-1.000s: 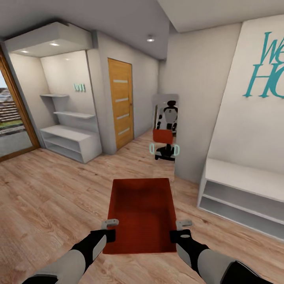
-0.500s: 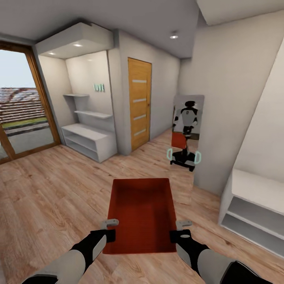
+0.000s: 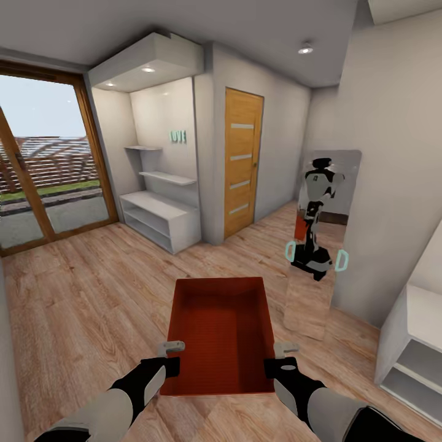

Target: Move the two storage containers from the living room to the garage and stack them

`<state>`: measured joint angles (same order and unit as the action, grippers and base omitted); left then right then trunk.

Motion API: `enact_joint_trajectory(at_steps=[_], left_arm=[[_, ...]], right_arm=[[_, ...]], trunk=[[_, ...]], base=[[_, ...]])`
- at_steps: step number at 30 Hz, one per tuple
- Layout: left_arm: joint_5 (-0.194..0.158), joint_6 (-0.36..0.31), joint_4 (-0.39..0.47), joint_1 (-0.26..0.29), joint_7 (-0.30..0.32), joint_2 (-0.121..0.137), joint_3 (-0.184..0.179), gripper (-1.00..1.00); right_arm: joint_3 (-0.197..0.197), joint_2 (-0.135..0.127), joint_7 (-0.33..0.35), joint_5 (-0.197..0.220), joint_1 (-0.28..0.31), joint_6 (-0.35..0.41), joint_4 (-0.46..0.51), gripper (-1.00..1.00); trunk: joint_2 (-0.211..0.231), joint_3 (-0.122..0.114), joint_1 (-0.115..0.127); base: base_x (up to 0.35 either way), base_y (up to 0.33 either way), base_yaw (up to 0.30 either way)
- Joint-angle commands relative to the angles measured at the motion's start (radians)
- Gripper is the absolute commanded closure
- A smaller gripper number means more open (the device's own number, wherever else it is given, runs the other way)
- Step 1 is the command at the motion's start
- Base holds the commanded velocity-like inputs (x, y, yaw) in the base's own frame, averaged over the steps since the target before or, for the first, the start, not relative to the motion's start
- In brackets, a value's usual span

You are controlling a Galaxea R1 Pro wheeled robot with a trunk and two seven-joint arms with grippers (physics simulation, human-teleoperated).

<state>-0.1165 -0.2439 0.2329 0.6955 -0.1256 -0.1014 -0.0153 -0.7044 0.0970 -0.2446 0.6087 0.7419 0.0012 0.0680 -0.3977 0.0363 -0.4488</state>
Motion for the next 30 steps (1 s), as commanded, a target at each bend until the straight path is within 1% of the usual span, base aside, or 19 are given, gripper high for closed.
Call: enact_joint_trajectory(at_steps=[1,30], left_arm=[[0.003,-0.007,0.005,0.001,-0.011,0.002,0.001,1.0],[0.003,-0.007,0.005,0.001,-0.011,0.002,0.001,1.0]], right_arm=[[-0.001,-0.005,-0.007,0.017,0.001,0.0,-0.002,1.0],[-0.001,-0.006,-0.007,0.017,0.001,-0.001,-0.002,1.0]], trunk=[[-0.002,0.002,-0.001],[-0.002,0.002,-0.001]], base=[[0.322,0.0,0.022],[0.322,0.0,0.004]])
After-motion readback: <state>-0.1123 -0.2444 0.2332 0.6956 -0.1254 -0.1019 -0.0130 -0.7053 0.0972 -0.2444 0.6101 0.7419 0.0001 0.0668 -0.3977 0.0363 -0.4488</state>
